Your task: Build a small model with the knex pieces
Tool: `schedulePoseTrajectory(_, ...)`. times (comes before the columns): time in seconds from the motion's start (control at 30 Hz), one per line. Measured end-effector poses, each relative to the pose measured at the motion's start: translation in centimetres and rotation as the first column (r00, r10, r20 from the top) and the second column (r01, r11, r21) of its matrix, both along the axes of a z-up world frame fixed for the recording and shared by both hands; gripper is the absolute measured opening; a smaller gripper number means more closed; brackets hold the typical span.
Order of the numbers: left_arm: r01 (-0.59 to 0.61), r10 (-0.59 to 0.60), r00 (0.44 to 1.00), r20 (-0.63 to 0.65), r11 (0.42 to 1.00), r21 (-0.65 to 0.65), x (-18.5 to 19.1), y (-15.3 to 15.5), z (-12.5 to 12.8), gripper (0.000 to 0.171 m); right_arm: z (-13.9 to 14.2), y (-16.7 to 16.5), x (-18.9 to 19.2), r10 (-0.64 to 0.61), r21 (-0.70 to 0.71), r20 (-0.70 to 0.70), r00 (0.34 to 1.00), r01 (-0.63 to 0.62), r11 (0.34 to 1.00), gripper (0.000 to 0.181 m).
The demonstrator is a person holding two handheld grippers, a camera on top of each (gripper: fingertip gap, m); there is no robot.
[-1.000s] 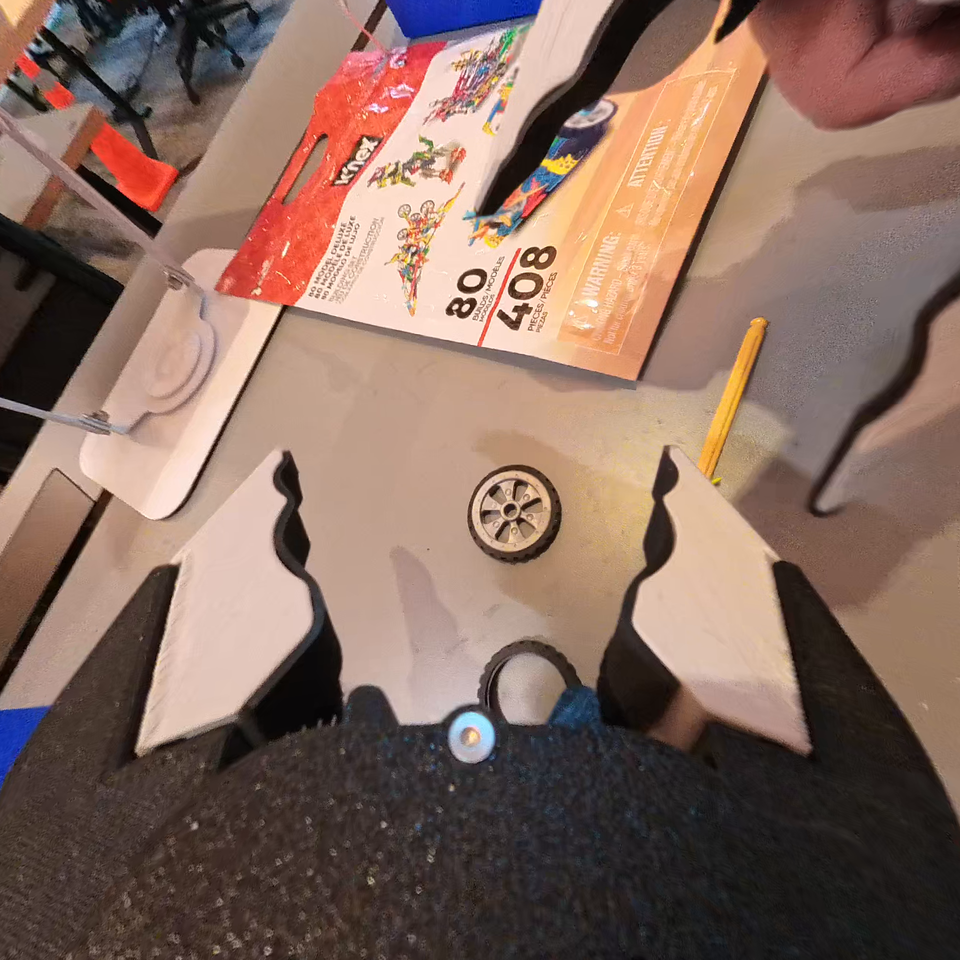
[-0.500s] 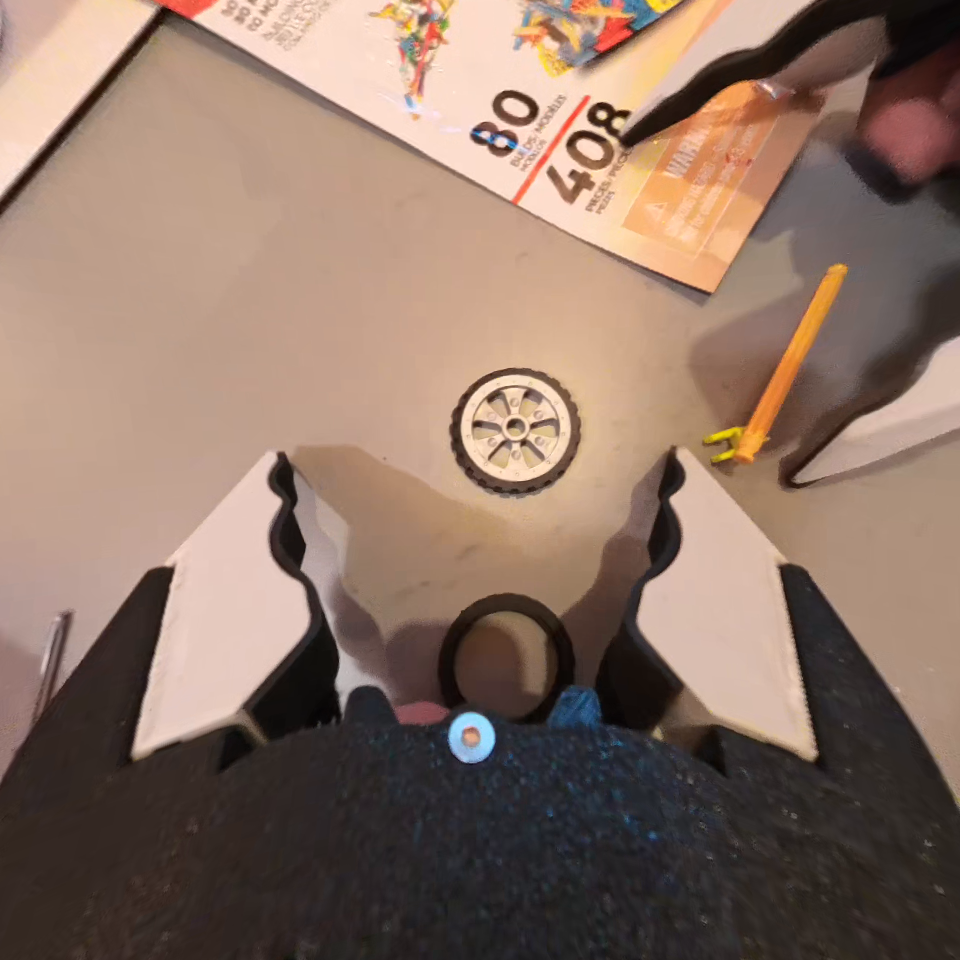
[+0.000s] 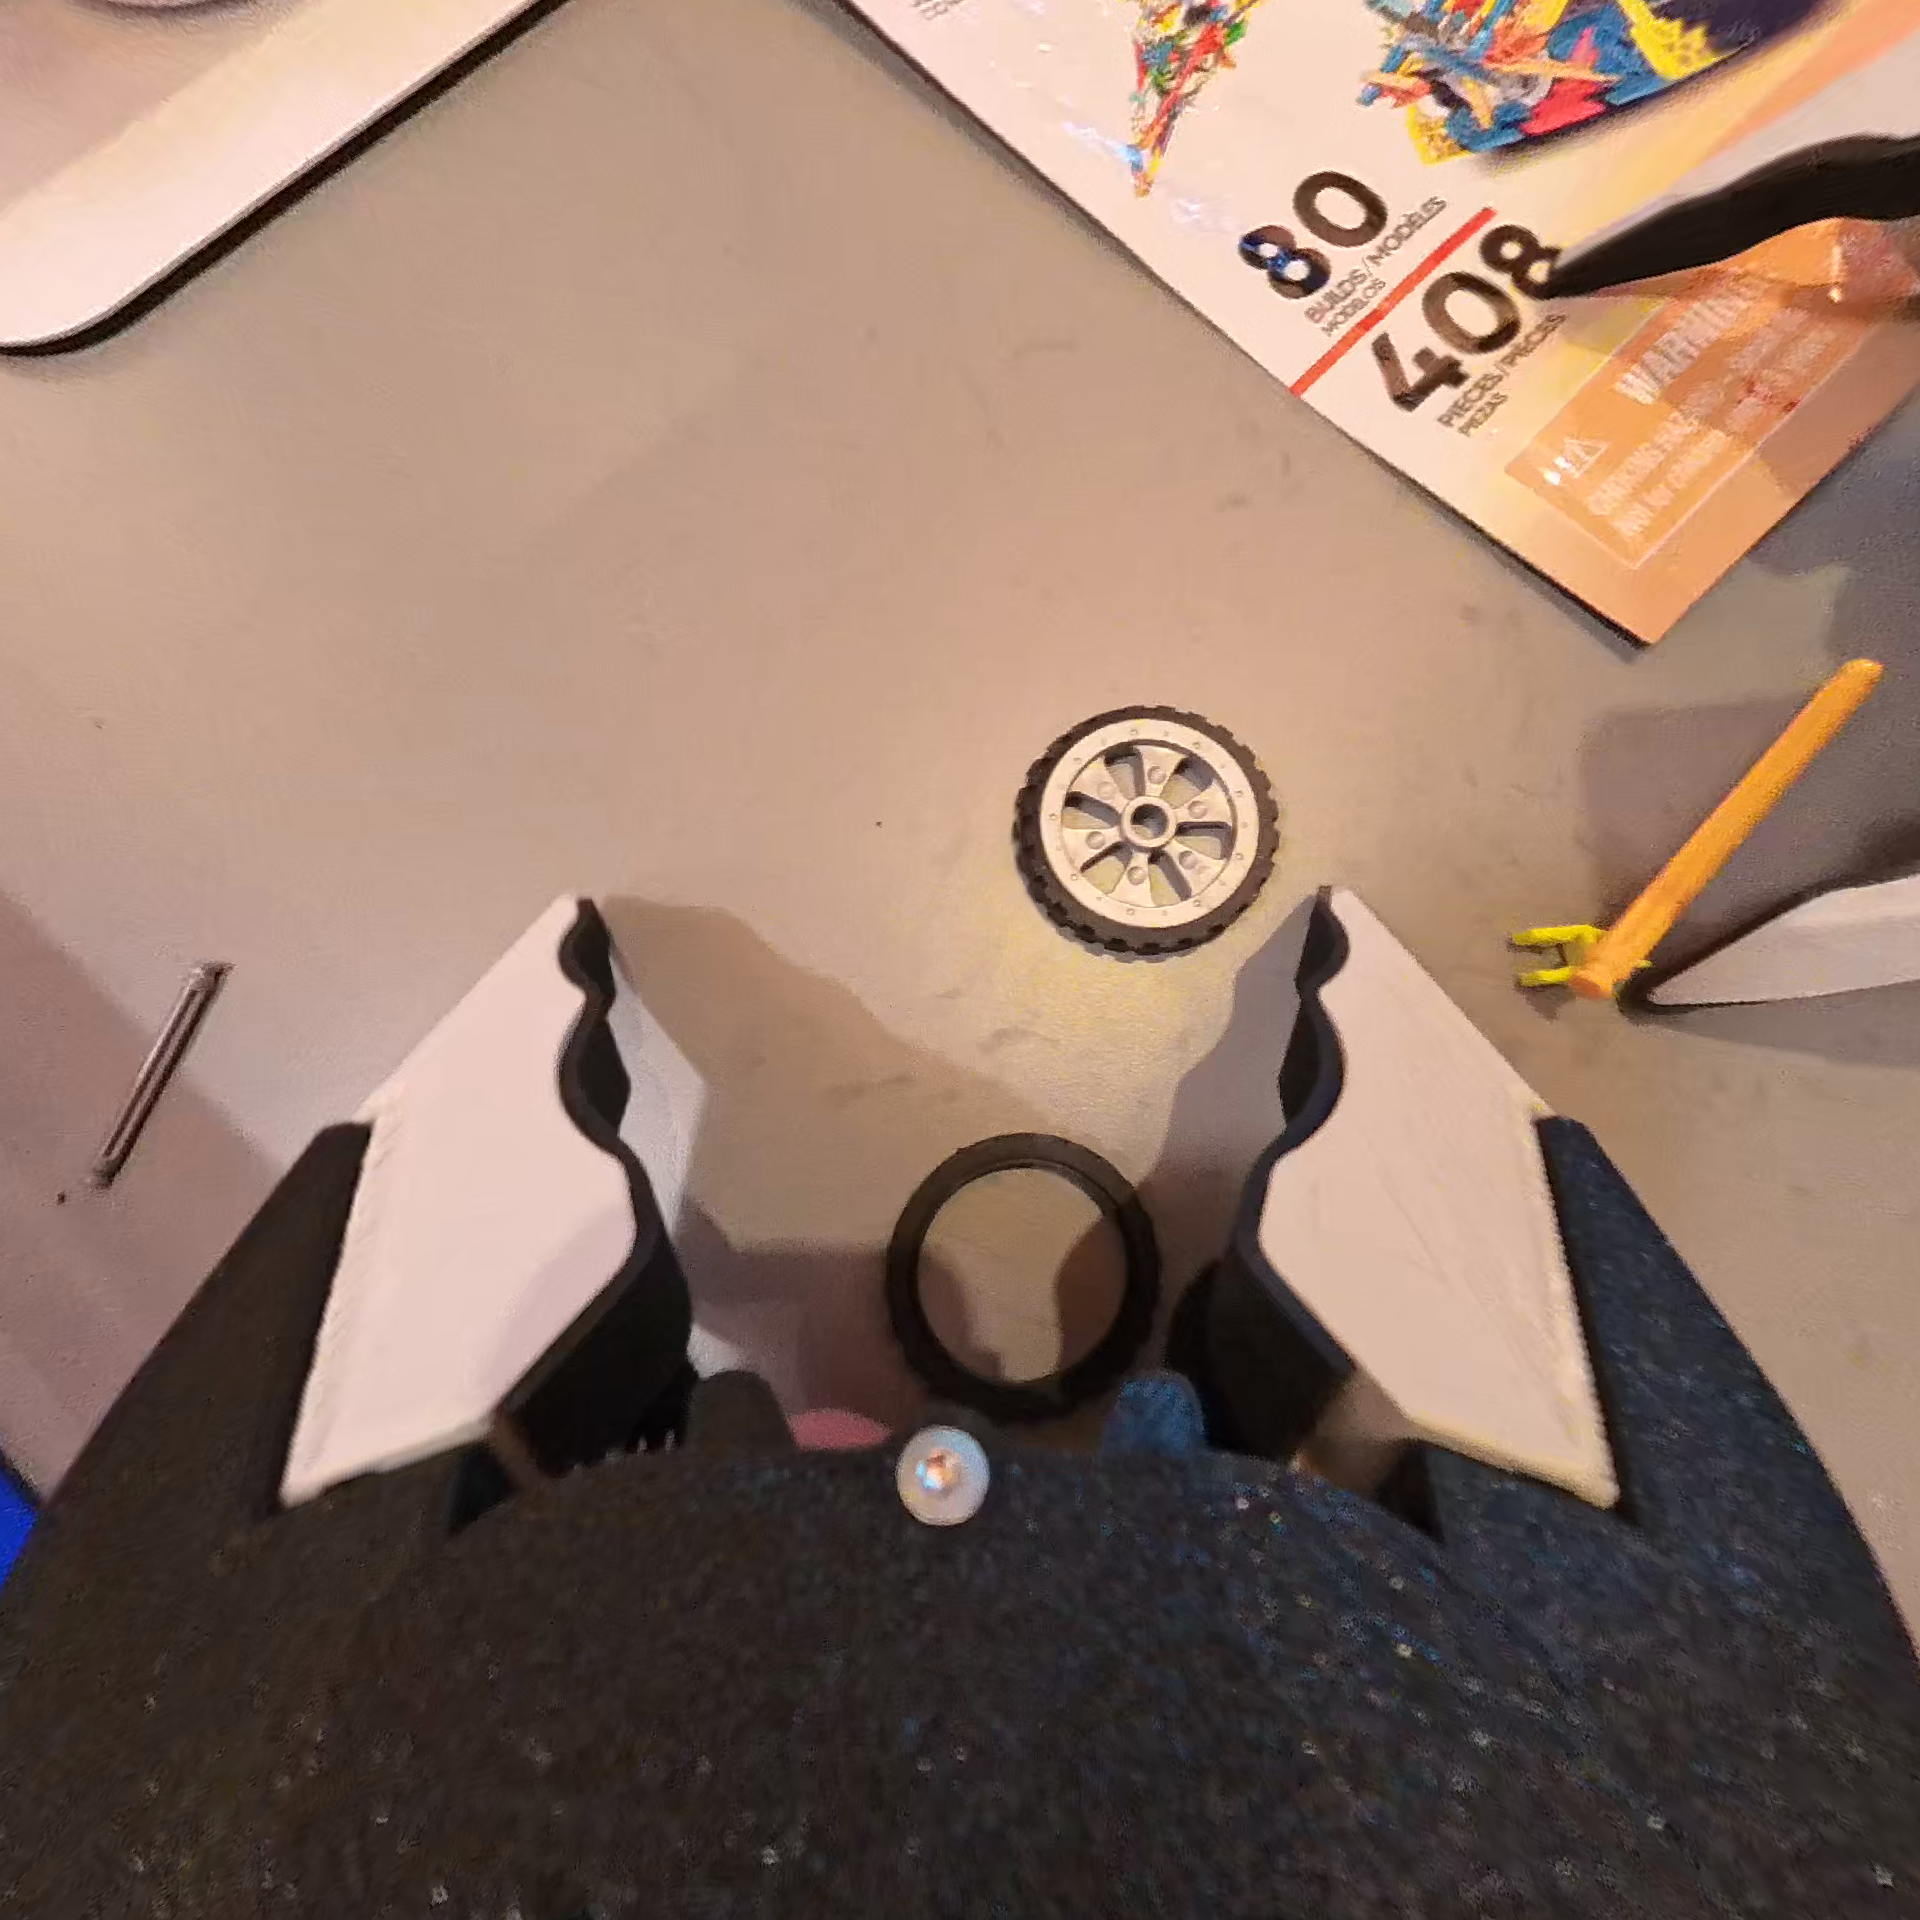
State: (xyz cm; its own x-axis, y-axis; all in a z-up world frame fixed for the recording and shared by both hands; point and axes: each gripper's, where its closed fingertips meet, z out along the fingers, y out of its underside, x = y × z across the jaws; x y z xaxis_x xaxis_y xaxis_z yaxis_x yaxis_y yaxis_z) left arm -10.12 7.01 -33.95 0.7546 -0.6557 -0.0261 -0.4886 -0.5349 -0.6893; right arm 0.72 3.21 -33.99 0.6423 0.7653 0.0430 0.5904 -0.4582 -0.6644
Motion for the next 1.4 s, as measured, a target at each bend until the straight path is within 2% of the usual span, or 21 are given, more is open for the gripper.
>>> schedulePoseTrajectory(0.2, -0.011, 0.012, 1.000, -0.012, 0.998, 0.063, -0.3, 0.3, 0.3, 0.133, -0.3, 0.6, 0.8, -0.068, -0.003, 0.013, 0.998, 0.068, 0.998, 0.157)
schedulePoseTrajectory(0.43, -0.027, 0.027, 1.000, -0.006, 0.998, 0.061, -0.5, 0.3, 0.3, 0.135, -0.1, 1.2, 0.7, -0.086, 0.043, 0.010, 0.996, 0.085, 0.995, 0.158)
schedulePoseTrajectory(0.6, -0.009, 0.010, 1.000, -0.014, 0.997, 0.072, -0.6, 0.2, 0.4, 0.131, -0.1, 1.4, 0.7, -0.104, 0.053, 0.007, 0.995, 0.103, 0.993, 0.158)
schedulePoseTrajectory(0.73, -0.115, 0.115, 0.993, -0.001, 0.991, 0.065, -2.1, 1.3, 0.4, 0.117, -0.5, 1.6, 0.7, -0.109, 0.009, 0.008, 0.994, 0.109, 0.994, 0.158)
schedulePoseTrajectory(0.8, -0.095, 0.096, 0.995, -0.003, 0.993, 0.071, -1.9, 1.3, 0.5, 0.113, -0.4, 1.7, 0.7, -0.107, 0.012, 0.007, 0.994, 0.107, 0.994, 0.158)
schedulePoseTrajectory(0.9, -0.081, 0.083, 0.996, -0.018, 0.991, 0.106, -2.1, 1.4, 0.6, 0.116, 0.2, 2.2, 1.2, -0.133, 0.075, 0.034, 0.990, 0.131, 0.989, 0.158)
schedulePoseTrajectory(0.97, -0.111, 0.114, 0.993, -0.022, 0.988, 0.103, -2.6, 1.7, 0.5, 0.126, 0.6, 2.2, 1.4, -0.119, 0.121, 0.052, 0.992, 0.112, 0.986, 0.158)
schedulePoseTrajectory(1.0, -0.111, 0.114, 0.993, -0.020, 0.989, 0.101, -2.6, 1.7, 0.5, 0.126, 0.8, 2.2, 1.6, -0.124, 0.125, 0.064, 0.990, 0.115, 0.986, 0.158)
schedulePoseTrajectory(1.03, -0.116, 0.118, 0.993, -0.016, 0.989, 0.094, -2.6, 1.7, 0.4, 0.125, 0.8, 2.2, 1.8, -0.128, 0.120, 0.058, 0.990, 0.121, 0.985, 0.158)
schedulePoseTrajectory(1.1, -0.131, 0.132, 0.991, -0.004, 0.988, 0.076, -2.7, 1.6, 0.3, 0.125, 0.2, 1.5, 1.3, -0.121, 0.019, -0.014, 0.993, 0.121, 0.992, 0.158)
schedulePoseTrajectory(1.17, -0.151, 0.153, 0.988, -0.009, 0.985, 0.077, -3.1, 1.8, 0.3, 0.131, 0.1, 1.4, 1.2, -0.147, -0.044, -0.073, 0.986, 0.144, 0.989, 0.158)
schedulePoseTrajectory(1.27, -0.176, 0.180, 0.983, -0.028, 0.978, 0.110, -3.9, 1.9, 0.5, 0.136, -0.3, 1.8, 1.8, -0.173, 0.009, 0.011, 0.985, 0.173, 0.985, 0.158)
schedulePoseTrajectory(1.33, -0.187, 0.193, 0.981, -0.032, 0.974, 0.126, -4.3, 2.0, 0.6, 0.137, -0.2, 1.8, 1.8, -0.179, 0.012, 0.006, 0.984, 0.179, 0.984, 0.158)
schedulePoseTrajectory(1.4, -0.200, 0.204, 0.979, -0.029, 0.975, 0.092, -4.8, 2.3, 0.3, 0.147, -0.3, 1.8, 1.8, -0.186, 0.000, 0.001, 0.983, 0.186, 0.983, 0.158)
